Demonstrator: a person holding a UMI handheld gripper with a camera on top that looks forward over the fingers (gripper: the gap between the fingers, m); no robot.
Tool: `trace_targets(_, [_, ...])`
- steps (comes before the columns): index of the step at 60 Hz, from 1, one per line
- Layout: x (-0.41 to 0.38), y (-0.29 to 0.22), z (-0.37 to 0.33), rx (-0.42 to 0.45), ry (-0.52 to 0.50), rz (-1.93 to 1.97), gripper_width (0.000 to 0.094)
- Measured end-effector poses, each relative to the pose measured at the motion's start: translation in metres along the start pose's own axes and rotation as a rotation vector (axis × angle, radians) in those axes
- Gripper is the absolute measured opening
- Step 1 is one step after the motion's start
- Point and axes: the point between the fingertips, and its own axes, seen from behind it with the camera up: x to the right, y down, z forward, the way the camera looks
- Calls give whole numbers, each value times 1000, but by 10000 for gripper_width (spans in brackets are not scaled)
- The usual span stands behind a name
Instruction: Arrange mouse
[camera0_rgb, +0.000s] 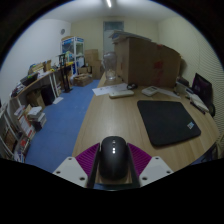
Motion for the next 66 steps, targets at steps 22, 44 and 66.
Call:
trace_targets(22, [-2,-45,-11,-54,-149,-78,361])
trace_targets(44, [184,-236,21,234,-36,-29,358])
trace_targets(66, [227,-91,107,-35,8,-35,368])
